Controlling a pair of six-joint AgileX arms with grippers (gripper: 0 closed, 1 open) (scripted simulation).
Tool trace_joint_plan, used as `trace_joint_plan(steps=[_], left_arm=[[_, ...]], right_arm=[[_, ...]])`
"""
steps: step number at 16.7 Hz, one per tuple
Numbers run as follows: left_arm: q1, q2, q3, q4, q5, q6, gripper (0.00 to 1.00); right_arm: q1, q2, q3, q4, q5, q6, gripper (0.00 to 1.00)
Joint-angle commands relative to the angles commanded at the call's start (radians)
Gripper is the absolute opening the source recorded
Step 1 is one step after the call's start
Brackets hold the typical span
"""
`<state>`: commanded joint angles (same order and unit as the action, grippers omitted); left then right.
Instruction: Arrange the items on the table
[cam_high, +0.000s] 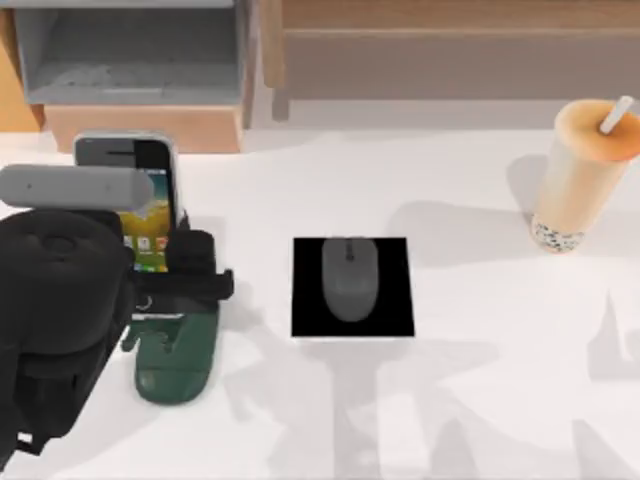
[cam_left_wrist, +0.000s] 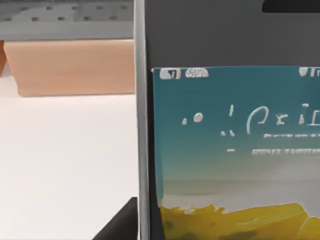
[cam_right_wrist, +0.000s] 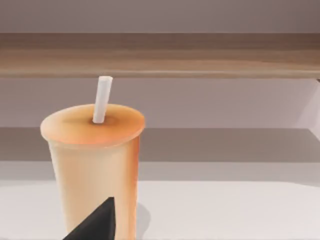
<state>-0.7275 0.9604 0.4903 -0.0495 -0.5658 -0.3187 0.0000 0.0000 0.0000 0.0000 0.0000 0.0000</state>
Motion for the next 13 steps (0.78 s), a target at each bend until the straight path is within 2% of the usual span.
trace_joint_plan(steps=[12, 13], left_arm=[[0.0, 0.0, 0.0, 0.0, 0.0, 0.0, 0.98], [0.0, 0.0, 0.0, 0.0, 0.0, 0.0, 1.0]], right_arm=[[0.0, 0.0, 0.0, 0.0, 0.0, 0.0, 1.0], [0.0, 0.0, 0.0, 0.0, 0.0, 0.0, 1.0]])
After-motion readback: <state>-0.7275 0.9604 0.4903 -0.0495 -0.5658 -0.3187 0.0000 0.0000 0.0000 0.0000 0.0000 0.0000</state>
